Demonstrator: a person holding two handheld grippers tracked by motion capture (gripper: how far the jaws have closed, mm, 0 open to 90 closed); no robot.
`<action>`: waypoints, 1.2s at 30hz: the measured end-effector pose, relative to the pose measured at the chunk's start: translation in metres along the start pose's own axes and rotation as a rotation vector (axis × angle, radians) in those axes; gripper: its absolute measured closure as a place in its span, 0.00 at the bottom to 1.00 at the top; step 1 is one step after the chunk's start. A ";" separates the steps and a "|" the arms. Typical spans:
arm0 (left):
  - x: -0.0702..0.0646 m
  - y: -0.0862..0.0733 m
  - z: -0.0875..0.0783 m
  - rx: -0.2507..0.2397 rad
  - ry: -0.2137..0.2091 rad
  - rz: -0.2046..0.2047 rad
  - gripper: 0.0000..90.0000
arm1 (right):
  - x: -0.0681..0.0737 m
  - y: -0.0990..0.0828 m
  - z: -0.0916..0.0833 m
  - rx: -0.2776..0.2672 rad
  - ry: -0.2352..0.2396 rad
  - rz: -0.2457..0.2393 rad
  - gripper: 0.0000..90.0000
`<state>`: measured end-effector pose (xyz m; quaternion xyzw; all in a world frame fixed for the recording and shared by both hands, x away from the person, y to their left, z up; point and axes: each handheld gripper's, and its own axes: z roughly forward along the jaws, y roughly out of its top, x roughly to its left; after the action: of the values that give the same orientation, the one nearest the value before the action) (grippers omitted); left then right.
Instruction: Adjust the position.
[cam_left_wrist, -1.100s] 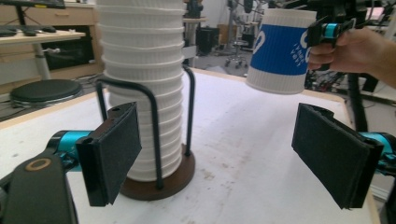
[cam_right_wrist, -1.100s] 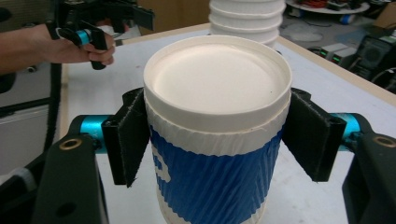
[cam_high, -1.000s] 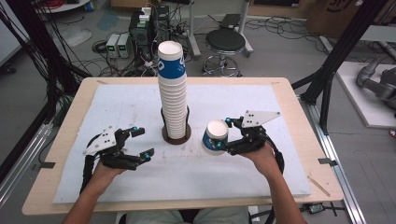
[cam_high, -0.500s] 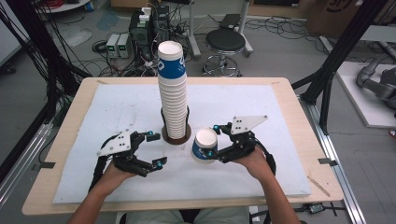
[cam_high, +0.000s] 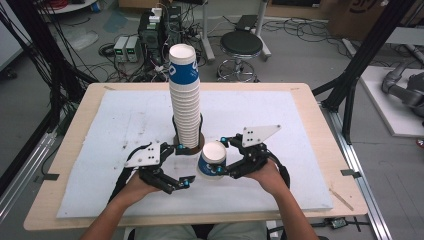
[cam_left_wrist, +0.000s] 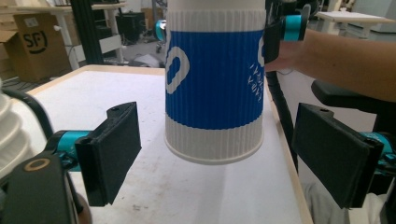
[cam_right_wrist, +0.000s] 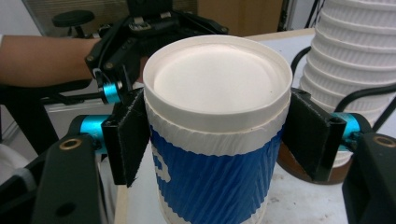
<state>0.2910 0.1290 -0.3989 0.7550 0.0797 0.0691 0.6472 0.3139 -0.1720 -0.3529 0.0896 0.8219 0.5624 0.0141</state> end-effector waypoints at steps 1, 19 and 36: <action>0.000 0.000 0.001 0.002 -0.004 0.002 0.17 | 0.000 0.000 0.000 -0.008 0.008 -0.003 0.32; -0.002 0.000 0.030 -0.003 -0.046 -0.002 0.17 | 0.002 0.002 0.002 -0.056 0.055 0.001 0.32; 0.000 -0.004 0.033 0.025 -0.061 0.003 0.27 | 0.001 0.000 0.003 -0.061 0.069 0.011 0.33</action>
<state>0.2982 0.0974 -0.4080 0.7649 0.0597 0.0459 0.6397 0.3136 -0.1691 -0.3544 0.0743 0.8039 0.5899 -0.0147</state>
